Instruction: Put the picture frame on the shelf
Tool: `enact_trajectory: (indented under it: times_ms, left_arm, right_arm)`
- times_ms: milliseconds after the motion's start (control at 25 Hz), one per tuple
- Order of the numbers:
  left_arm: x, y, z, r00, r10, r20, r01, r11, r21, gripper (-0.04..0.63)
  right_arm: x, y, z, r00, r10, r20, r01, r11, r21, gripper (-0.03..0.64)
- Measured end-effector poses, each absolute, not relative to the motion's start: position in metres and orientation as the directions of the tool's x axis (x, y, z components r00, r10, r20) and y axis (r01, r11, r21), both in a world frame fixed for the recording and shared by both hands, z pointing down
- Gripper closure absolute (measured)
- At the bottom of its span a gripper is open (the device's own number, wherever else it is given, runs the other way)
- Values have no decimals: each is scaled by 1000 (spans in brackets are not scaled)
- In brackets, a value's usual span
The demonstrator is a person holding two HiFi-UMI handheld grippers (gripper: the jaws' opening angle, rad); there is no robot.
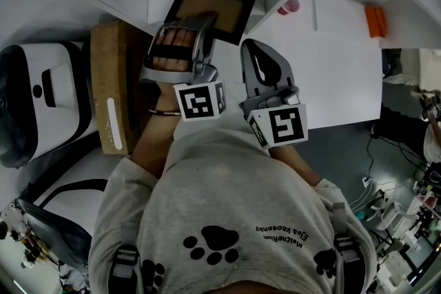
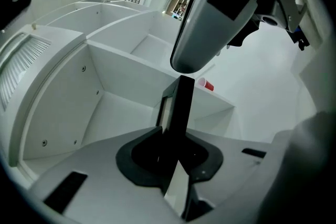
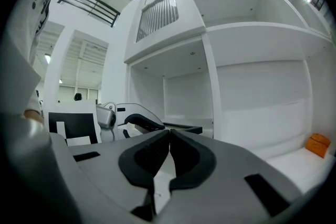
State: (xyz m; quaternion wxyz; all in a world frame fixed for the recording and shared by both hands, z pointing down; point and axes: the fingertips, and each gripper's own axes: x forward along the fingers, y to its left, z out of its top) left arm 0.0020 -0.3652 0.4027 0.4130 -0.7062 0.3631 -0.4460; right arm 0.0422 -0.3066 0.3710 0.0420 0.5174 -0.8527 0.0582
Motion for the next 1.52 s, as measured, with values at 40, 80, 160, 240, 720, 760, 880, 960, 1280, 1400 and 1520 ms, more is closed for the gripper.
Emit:
enact_trajectory:
  times_ms: [40,80,160,240,720,760,880,960,1280,1400,1520]
  left_arm:
    - [3,-367,403,336,-881,332,-141,-396,-908,529]
    - [3,-368,404,334,-881,334,-138,-397,-908,528]
    - [3,-372,406,330,-881,338,-134,-398,-907,523]
    - [2,-374,408,326,-883,338,-131,-397,-909,522]
    - [3,-374,409,339,-872,352,-181,-428,-885,518]
    - [3,-374,408,342,-872,349,-191,-429,-883,518]
    - [4,-375,407,351,-871,342,-217,-432,-876,515]
    - [4,-375,407,356,-871,339,-224,-432,-874,509]
    - [4,-375,406,378,-855,356,-212,-454,-865,506]
    - [4,-376,403,393,-841,372,-207,-475,-855,472]
    - [5,-374,409,405,-799,445,-199,-552,-810,382]
  right_arm:
    - [40,-306,372,-473,-870,138,-881,470,-57,583]
    - [38,-306,374,-487,-861,147,-873,484,-60,583]
    - [34,-306,378,-510,-844,164,-860,505,-72,583]
    - [33,-306,379,-519,-838,172,-855,515,-70,583]
    - [4,-313,384,-581,-793,182,-808,589,-12,583]
    - [1,-315,379,-583,-797,158,-806,592,14,583]
    - [-1,-319,375,-576,-806,136,-809,586,45,583]
    - [-2,-322,377,-575,-806,140,-809,586,49,583]
    - [-7,-332,384,-582,-800,147,-805,593,35,583]
    - [-6,-334,390,-579,-794,184,-807,591,13,583]
    - [-6,-337,391,-579,-794,183,-807,590,6,583]
